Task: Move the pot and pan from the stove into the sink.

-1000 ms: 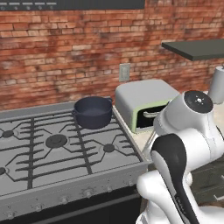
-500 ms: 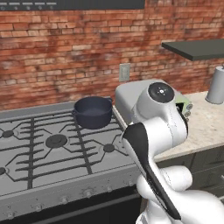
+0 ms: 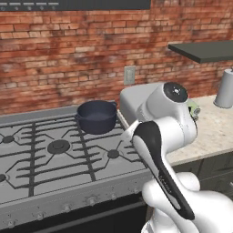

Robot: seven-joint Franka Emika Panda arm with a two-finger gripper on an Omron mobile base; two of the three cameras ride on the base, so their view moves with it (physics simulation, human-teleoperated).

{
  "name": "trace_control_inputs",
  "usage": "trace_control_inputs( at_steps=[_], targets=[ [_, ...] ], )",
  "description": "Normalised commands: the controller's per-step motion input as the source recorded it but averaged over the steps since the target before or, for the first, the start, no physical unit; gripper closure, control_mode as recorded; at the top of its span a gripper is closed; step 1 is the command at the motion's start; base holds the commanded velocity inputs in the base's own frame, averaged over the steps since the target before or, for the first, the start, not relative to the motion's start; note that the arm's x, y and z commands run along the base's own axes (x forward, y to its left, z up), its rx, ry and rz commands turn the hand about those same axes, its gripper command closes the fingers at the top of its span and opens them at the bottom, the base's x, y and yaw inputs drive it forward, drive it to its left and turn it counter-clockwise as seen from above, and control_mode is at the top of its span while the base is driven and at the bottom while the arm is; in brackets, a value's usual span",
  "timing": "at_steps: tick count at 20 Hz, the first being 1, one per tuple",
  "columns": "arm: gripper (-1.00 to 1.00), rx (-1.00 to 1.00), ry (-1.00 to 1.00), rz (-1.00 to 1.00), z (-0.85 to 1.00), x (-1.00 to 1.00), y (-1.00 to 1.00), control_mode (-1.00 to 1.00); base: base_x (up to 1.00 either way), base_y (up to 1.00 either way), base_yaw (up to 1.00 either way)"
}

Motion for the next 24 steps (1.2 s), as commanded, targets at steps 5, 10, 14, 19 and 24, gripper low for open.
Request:
trace_control_inputs(
  at_steps=[5, 10, 14, 19, 24],
  targets=[
    [-1.0, 0.06, -0.04, 0.04, -0.01, 0.07, 0.0, -1.0, 0.0, 0.0, 0.0],
    [-1.0, 0.0, 0.04, -0.04, 0.0, 0.53, 0.0, -1.0, 0.0, 0.0, 0.0],
    [-1.0, 0.0, 0.03, -0.03, 0.0, 0.59, 0.0, -1.0, 0.0, 0.0, 0.0],
    [-1.0, 0.0, 0.0, -0.01, -0.07, 0.41, 0.0, -1.0, 0.0, 0.0, 0.0],
    [-1.0, 0.0, 0.0, 0.0, -0.14, 0.2, 0.03, -1.0, 0.0, 0.0, 0.0]
  ],
)
